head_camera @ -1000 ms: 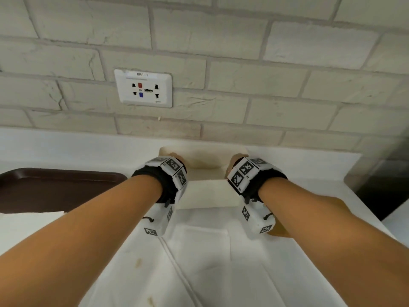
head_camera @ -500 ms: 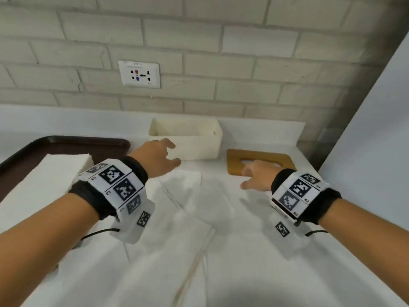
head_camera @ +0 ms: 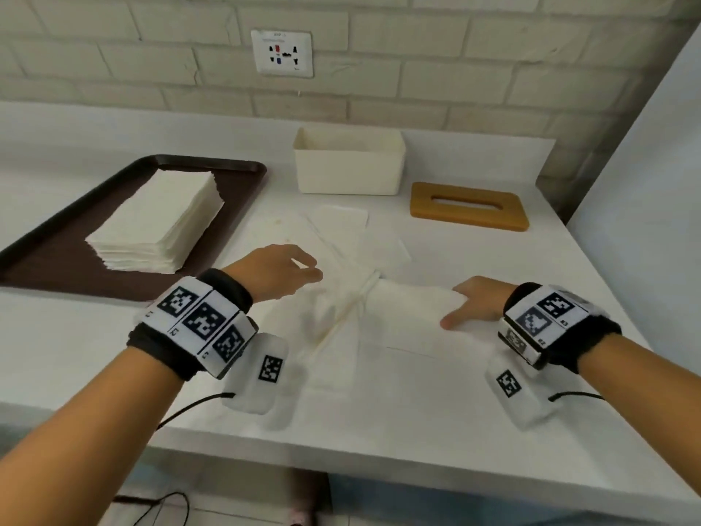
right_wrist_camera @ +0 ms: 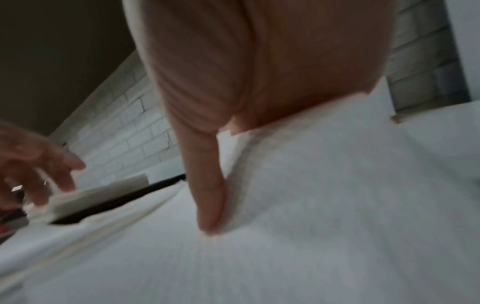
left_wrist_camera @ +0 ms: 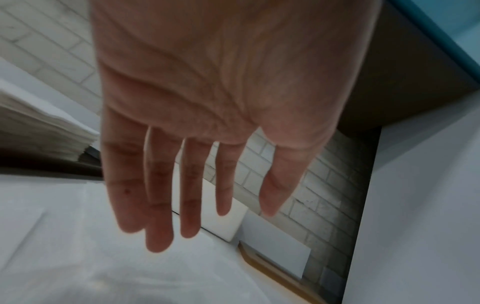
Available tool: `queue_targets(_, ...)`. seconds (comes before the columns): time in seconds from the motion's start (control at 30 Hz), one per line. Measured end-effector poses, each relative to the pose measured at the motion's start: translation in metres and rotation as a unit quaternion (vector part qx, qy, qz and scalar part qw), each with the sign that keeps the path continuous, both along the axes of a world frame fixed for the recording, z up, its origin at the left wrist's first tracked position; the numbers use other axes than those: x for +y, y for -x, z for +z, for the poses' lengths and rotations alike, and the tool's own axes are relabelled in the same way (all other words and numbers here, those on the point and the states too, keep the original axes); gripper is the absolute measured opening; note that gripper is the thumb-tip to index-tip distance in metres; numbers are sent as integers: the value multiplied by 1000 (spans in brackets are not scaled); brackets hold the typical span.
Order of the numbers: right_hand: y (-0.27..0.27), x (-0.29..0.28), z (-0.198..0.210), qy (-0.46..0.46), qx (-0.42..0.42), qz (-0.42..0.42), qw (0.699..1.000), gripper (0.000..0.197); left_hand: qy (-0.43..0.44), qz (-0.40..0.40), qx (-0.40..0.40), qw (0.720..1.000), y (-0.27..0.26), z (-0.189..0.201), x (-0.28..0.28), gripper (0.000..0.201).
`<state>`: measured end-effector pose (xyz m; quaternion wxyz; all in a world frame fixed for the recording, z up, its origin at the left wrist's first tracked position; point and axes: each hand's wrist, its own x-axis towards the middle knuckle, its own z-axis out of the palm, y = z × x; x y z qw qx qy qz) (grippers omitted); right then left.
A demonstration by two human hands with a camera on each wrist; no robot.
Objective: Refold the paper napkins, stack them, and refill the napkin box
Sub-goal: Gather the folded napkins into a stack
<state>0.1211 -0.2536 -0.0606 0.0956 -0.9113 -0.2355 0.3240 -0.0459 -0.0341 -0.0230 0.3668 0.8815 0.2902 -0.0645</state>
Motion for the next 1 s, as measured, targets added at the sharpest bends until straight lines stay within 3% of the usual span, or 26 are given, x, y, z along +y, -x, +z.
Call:
queue_targets(0.1,7,-11,17,-102,12,-50,993,45,58,3,-14,998,3,1,-11,25)
queue_targets(0.2,18,-16,43,-248,1,-104,963,39,138,-25,12,990,-4,2,-25,48)
queue_targets(0.27,30,-9,61,-354,20,-131,926,36,248,-31,21,968,-13,3,-33,67)
queue_targets(0.33,43,4,74,-446,67,-153,879,39,385,-22,17,922,-23,4,-38,81)
queue_targets(0.4,55,22,80,-499,119,-167,842,36,513,-10,-31,858,-29,7,-39,85)
queue_targets(0.47,67,41,78,-511,168,-159,828,30,600,11,-127,790,-29,10,-35,69)
queue_targets(0.53,77,60,69,-495,201,-154,831,28,603,52,-210,768,-24,13,-23,42)
queue_targets(0.63,86,85,52,-426,194,-150,871,21,539,145,-280,781,-9,11,6,24)
queue_targets(0.7,85,101,43,-363,161,-144,906,17,490,194,-306,793,8,6,29,28)
queue_targets(0.87,59,154,28,-200,39,-100,974,43,452,264,-326,787,51,-11,71,26)
queue_targets(0.93,47,174,21,-129,-31,-58,989,45,458,278,-311,785,62,-18,80,31)
queue_targets(1.0,41,191,18,-88,-102,-7,991,34,473,283,-291,782,69,-27,85,35)
